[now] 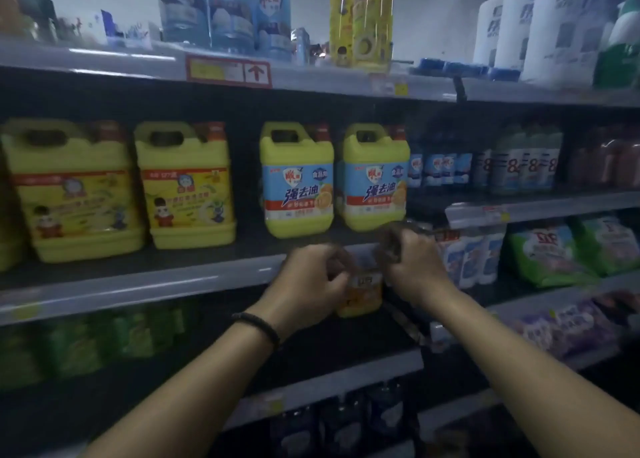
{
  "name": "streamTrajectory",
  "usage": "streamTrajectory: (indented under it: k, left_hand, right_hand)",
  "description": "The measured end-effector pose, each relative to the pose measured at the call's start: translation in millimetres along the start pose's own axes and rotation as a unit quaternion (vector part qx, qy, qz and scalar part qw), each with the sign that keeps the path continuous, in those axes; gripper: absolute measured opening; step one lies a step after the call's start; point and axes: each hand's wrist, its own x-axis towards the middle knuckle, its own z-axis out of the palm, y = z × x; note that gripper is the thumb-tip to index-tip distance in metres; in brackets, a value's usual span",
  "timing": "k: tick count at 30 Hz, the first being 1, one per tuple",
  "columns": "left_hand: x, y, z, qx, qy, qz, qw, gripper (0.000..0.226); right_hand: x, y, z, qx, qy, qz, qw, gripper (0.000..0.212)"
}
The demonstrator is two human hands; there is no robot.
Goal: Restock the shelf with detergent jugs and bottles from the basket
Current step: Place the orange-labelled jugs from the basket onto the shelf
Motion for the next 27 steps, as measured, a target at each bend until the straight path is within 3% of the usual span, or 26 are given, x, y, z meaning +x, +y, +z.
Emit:
streamTrajectory:
  k: [3, 7, 9, 14, 19, 23, 25, 27]
  left_hand:
    - [-77, -27, 8, 0.008, -0.043, -0.015, 0.999, 0.005]
    - [-181, -84, 30, 0.064, -0.169, -0.09, 0.979, 0.021]
    - [-231, -115, 44, 0.09, -0.225, -0.127, 0.962, 0.027]
    - [-341, -175, 79, 0.117, -0.374, -0.216, 0.894, 0.014]
    - [-410, -207, 116, 0.12, -0.434, -0.239, 0.86, 0.023]
    - [-437, -227, 145, 0.084, -0.449, -0.275, 0.846, 0.024]
    - [-444, -236, 155, 0.063, -0.446, -0.285, 0.846, 0.022]
    - [-450, -247, 165, 0.05, -0.439, -0.289, 0.849, 0.021]
  right_hand:
    - [-53, -10, 22, 0.022, -0.041, 0.004, 0.999, 0.021]
    - [-127, -1, 77, 0.044, -0.158, 0.04, 0.986, 0.009]
    - [-167, 7, 107, 0.05, -0.222, 0.061, 0.972, 0.007]
    - [-274, 38, 183, -0.002, -0.39, 0.088, 0.917, 0.006]
    - [-362, 76, 245, -0.049, -0.524, 0.135, 0.839, 0.015]
    - [-437, 104, 284, -0.086, -0.613, 0.163, 0.769, 0.007]
    - [-458, 113, 299, -0.096, -0.631, 0.161, 0.752, 0.007]
    - [-472, 133, 325, -0.109, -0.643, 0.16, 0.741, 0.024]
